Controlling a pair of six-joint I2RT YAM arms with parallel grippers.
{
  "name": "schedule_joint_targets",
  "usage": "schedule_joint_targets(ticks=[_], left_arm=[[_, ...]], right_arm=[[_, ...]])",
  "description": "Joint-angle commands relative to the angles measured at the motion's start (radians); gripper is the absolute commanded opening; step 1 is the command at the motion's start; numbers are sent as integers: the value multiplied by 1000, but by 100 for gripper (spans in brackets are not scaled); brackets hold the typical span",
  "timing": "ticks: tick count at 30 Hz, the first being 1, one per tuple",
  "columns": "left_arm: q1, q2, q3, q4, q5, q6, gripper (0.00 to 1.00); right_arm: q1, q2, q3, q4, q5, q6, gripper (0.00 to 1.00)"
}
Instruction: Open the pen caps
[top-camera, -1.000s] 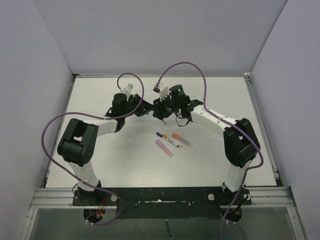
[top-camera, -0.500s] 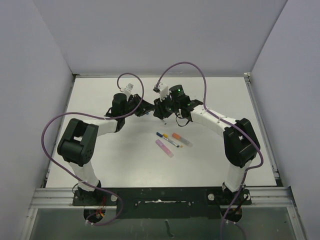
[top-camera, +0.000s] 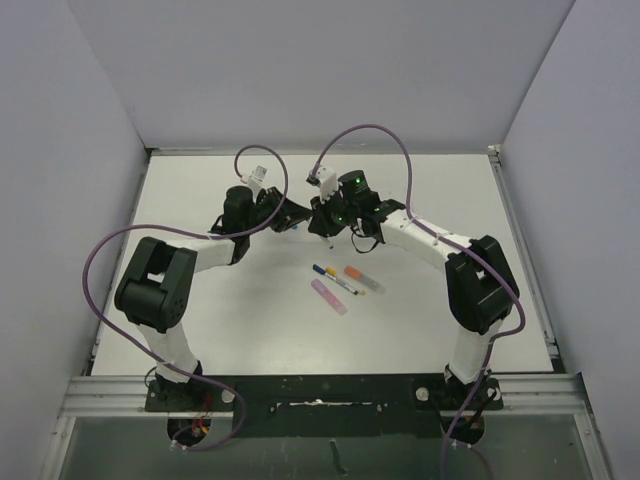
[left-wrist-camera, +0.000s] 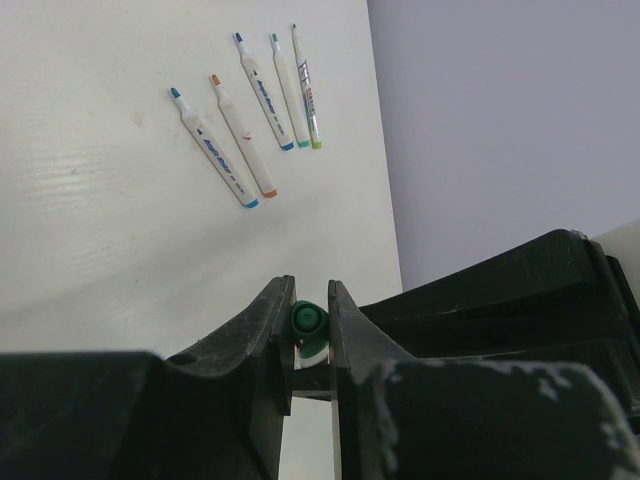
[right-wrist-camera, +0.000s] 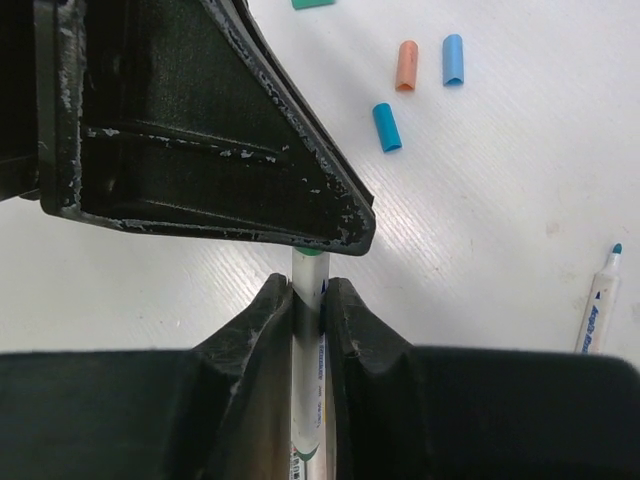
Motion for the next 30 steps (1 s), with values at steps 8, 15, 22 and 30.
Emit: schedule_joint_targets(ticks=[8,15,22,30], left_arm=[[60,-59,14,125,-2,-40,0],[194,-56,50,143,-8,-86,0],[235,-46,78,146,-15,-106,0],[247,-55,59,129,-49,-90,0]], right_arm=[[7,-15,-8,29,-5,-2,0],[-5,-69,-101,-18,-3,-17,0],[-25,-125,-155,-27,-3,-21,0],[-32,-152,-185,-24,-6,-9,0]])
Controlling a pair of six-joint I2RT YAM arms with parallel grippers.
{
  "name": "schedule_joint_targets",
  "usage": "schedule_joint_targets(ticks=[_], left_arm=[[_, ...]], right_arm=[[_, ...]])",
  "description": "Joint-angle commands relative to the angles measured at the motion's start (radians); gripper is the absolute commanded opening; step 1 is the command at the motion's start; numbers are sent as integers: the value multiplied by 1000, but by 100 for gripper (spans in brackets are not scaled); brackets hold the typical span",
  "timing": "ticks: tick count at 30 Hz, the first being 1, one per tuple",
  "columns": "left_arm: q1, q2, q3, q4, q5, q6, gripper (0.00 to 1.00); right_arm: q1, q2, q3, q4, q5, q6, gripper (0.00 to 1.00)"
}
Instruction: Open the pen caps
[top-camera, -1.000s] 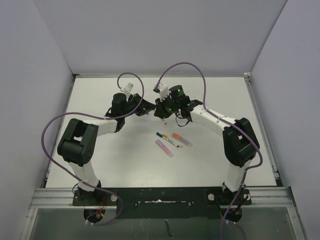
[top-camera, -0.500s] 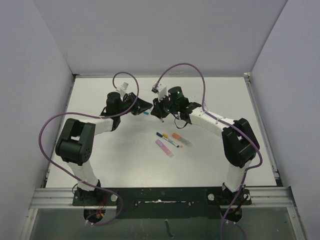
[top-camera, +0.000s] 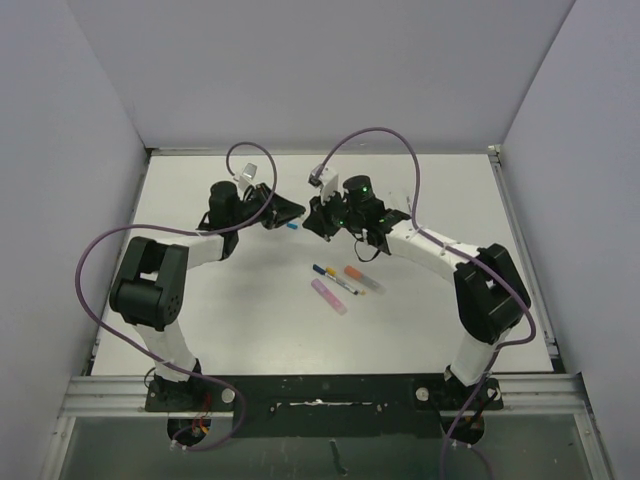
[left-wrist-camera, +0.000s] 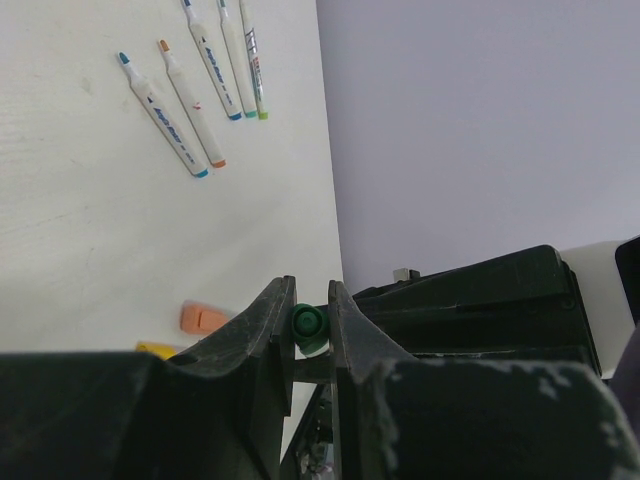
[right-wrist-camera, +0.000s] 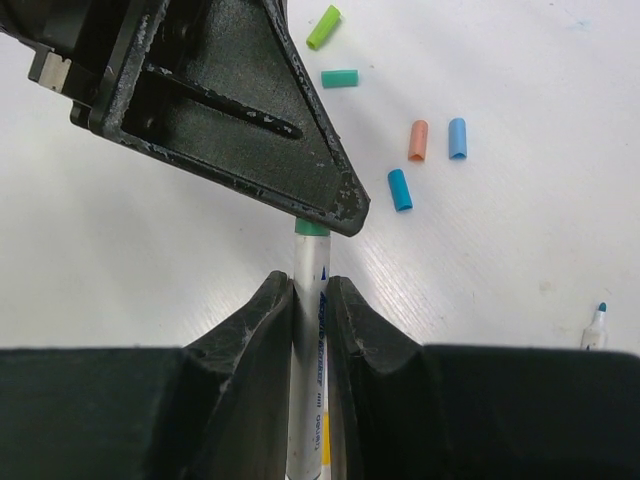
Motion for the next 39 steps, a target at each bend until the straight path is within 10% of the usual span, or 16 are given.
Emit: schedule_joint_targets(ticks=[1,39], left_arm=[[142,-58,53,90,-255,41,0],[110,44,-53,-101,-316,214,1]], right_arm=[[-40,-74,-73,-209,8,-5,0],[-86,235,191,-106,225,-96,0]])
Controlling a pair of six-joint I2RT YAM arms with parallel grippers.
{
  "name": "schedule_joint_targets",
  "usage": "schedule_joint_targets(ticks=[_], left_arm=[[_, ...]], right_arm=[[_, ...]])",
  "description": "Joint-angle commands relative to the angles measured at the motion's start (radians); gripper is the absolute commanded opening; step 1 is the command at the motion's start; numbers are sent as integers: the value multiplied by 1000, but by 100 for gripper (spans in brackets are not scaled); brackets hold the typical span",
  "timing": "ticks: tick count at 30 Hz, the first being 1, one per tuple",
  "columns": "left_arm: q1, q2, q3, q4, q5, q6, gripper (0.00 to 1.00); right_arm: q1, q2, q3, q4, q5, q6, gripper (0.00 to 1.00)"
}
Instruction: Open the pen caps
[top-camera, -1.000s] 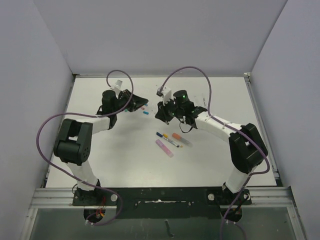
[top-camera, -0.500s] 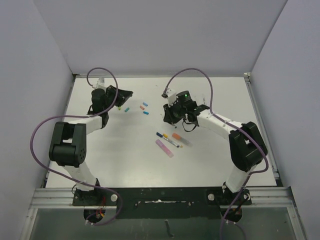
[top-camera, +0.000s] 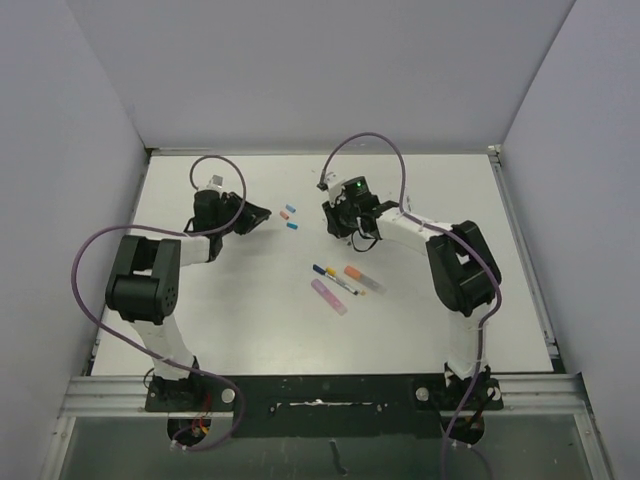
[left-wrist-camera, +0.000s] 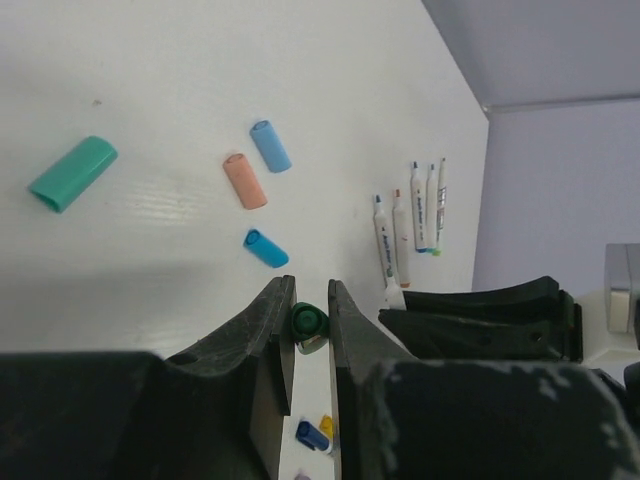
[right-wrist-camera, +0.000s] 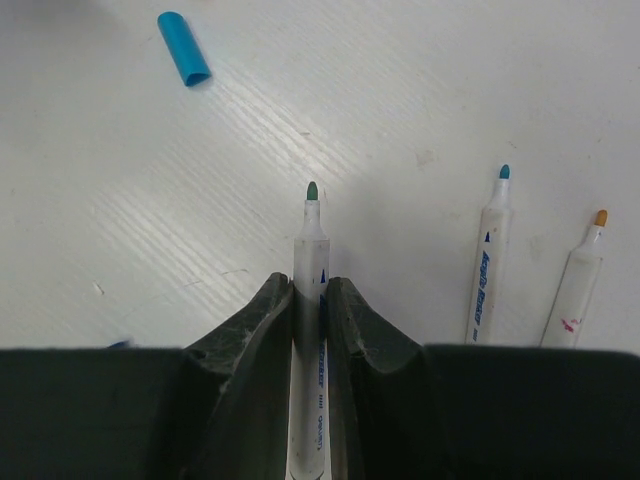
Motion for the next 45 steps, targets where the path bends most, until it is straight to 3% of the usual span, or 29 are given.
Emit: schedule_joint_targets(ticks=[1,16,33,41,45], left_arm=[[-14,41,2,22,-9,40,1],[-37,131,31,-7,-56,76,10],[-34,158,38,-15,-61,75,31],[-28,91,12,-2,-58,61,37],[-28,24,-9,-1,-63,60,48]], right_arm=[[-7,17,72,67,33,-34,0],[-25,95,110,89,31,-32,0],[-34,166,151,88,31,-38,0],[-38,187,166,77,49,-44,8],[-40,189,166,69,55,-49,16]])
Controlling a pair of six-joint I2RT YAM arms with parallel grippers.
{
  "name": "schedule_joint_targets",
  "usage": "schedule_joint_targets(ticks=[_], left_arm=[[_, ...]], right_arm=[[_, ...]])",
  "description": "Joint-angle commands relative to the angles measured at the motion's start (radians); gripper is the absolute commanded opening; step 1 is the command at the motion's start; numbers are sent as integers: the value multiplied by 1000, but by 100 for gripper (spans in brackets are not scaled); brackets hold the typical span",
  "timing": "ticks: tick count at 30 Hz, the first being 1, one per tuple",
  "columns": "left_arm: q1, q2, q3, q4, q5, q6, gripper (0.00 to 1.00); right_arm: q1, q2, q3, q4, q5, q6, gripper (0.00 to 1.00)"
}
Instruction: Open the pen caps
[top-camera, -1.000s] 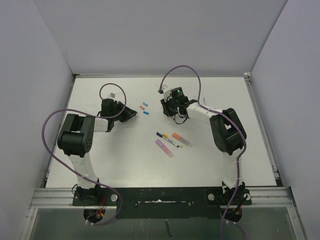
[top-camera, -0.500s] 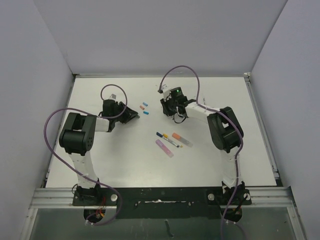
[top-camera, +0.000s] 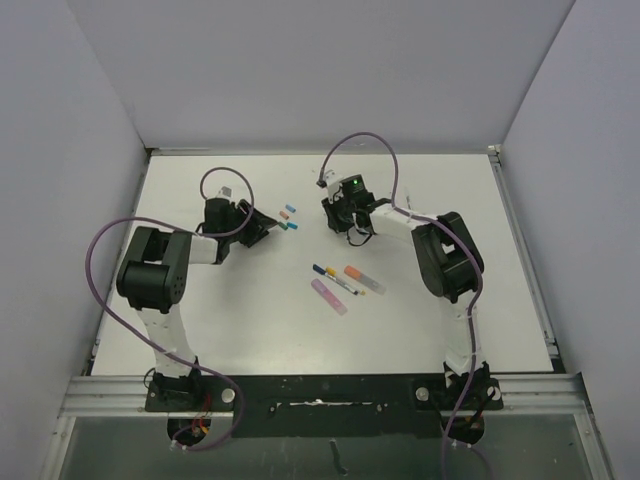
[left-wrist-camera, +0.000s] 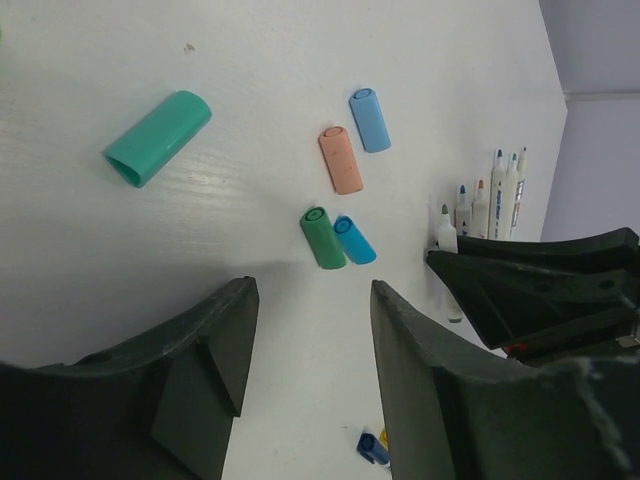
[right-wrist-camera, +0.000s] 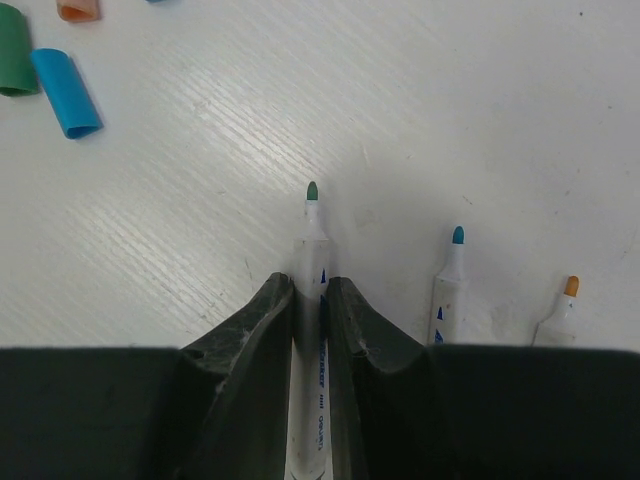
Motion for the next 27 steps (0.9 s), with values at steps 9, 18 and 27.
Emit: schedule_joint_targets(ticks=[9,18,27], left_arm=[[6,-264,-54,28,-15,28,98],[6,-327,-80,64,16,22,98],[6,-344,-86,60,37,23,98]], right_arm=[[-13,-12,25,36,18,-17,37],[-14,-190,-94,70,24,-14,57],[15,-395,-289,-23,11,11,62]])
